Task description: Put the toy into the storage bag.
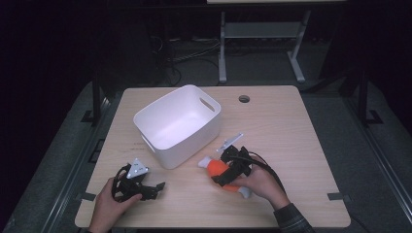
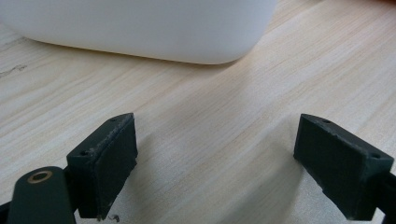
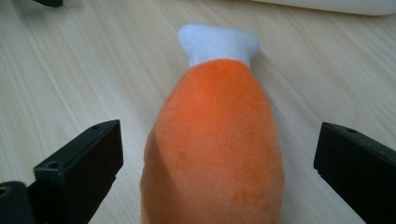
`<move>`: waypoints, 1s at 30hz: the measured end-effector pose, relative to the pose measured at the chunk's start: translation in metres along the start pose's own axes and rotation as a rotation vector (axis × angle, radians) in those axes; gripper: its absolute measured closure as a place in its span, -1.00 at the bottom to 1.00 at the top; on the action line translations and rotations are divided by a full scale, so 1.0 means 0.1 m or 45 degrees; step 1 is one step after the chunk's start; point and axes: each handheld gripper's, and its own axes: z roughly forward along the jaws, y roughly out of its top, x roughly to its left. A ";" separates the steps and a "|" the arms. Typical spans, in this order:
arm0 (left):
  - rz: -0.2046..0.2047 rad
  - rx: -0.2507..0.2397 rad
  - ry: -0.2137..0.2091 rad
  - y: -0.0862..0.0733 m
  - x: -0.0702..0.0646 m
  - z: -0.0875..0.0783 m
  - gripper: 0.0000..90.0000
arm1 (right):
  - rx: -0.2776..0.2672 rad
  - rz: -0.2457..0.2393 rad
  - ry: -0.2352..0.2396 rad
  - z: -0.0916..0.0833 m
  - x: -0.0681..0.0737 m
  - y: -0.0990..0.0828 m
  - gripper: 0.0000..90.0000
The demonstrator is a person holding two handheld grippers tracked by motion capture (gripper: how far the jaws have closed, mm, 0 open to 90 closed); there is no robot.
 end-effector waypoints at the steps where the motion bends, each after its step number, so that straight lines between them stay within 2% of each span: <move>1: 0.000 0.000 0.000 0.00 0.00 0.00 -0.72 | 0.006 0.005 -0.004 0.01 0.01 0.00 -0.98; 7: -0.002 0.000 -0.001 0.00 0.00 0.00 -0.72 | 0.060 0.007 -0.034 0.11 0.02 -0.03 -0.98; 10: -0.003 0.000 -0.001 0.00 0.00 0.00 -0.72 | 0.076 0.022 -0.026 0.15 0.02 -0.05 -0.98; 21: -0.003 0.000 -0.001 0.00 0.00 0.00 -0.72 | 0.132 0.017 -0.024 0.27 0.04 -0.09 -0.97; 30: -0.002 0.000 -0.001 0.00 0.00 0.00 -0.72 | 0.129 0.024 -0.023 0.24 0.03 -0.10 -0.68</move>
